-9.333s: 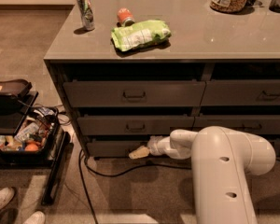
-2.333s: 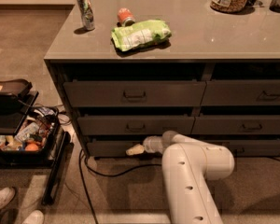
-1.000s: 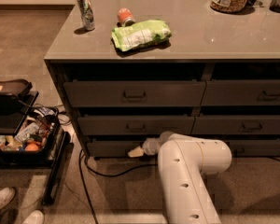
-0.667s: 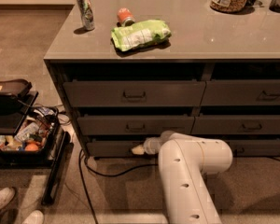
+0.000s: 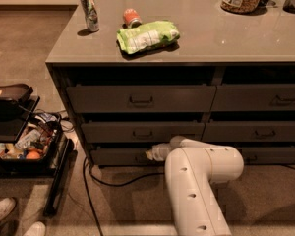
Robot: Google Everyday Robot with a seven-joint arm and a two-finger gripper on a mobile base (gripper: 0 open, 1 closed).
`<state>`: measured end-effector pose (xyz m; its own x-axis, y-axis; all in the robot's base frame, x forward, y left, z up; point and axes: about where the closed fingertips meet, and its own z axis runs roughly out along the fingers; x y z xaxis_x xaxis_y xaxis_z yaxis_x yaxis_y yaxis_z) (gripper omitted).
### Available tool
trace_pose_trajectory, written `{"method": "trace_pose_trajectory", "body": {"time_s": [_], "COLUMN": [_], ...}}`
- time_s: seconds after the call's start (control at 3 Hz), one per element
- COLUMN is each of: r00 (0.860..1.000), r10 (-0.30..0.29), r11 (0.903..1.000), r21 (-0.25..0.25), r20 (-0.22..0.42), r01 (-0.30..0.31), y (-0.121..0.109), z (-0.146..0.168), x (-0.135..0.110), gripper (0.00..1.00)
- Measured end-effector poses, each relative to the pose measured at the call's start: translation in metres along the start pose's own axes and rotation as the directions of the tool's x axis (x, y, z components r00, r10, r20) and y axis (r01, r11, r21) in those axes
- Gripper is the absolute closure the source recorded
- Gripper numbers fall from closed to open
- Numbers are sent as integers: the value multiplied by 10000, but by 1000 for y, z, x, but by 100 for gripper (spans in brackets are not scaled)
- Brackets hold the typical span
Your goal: Open bottom drawer
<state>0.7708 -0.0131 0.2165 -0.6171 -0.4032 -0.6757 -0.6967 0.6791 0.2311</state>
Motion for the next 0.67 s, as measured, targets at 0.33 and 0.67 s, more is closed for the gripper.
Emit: {"method": "trace_pose_trajectory", "body": {"time_s": [0.33,0.67], "r00": [10000,10000], "r10": [0,5], "r11": [10000,10000], "r21": [-1,-23], "r20": [0,10], "r01": [0,-5], "y": [-4,-5], "z": [-2,-3], "x": [-4,-3], "gripper": [100,100]}}
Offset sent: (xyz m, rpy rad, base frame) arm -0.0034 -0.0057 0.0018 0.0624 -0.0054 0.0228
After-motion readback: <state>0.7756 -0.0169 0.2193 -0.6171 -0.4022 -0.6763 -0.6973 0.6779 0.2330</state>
